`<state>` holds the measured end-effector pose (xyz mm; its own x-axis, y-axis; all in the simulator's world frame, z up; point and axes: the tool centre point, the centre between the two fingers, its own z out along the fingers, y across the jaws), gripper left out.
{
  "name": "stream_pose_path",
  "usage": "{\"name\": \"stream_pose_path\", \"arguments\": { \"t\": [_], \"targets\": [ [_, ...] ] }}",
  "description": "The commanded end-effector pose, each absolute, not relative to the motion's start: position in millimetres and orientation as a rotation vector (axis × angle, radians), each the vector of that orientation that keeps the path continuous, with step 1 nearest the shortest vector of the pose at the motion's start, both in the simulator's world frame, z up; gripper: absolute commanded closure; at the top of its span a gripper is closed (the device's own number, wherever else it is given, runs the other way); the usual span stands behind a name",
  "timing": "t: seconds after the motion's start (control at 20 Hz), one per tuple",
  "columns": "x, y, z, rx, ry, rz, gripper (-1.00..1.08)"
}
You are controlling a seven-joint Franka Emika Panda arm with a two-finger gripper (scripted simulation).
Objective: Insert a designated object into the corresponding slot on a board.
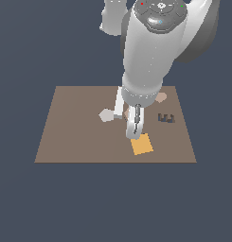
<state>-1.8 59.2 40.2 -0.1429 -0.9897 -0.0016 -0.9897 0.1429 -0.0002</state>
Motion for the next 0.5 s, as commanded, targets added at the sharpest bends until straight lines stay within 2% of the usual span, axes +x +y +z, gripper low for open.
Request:
{"name": "stream_pose_path", "arguments": {
  "t": [0.0,0.45],
  "targets": [
    [-0.8,62.2,40.5,-2.035,2.391,0.001,1.08],
    [-0.1,62.0,40.5,-2.035,2.391,0.001,1.08]
  ]
}}
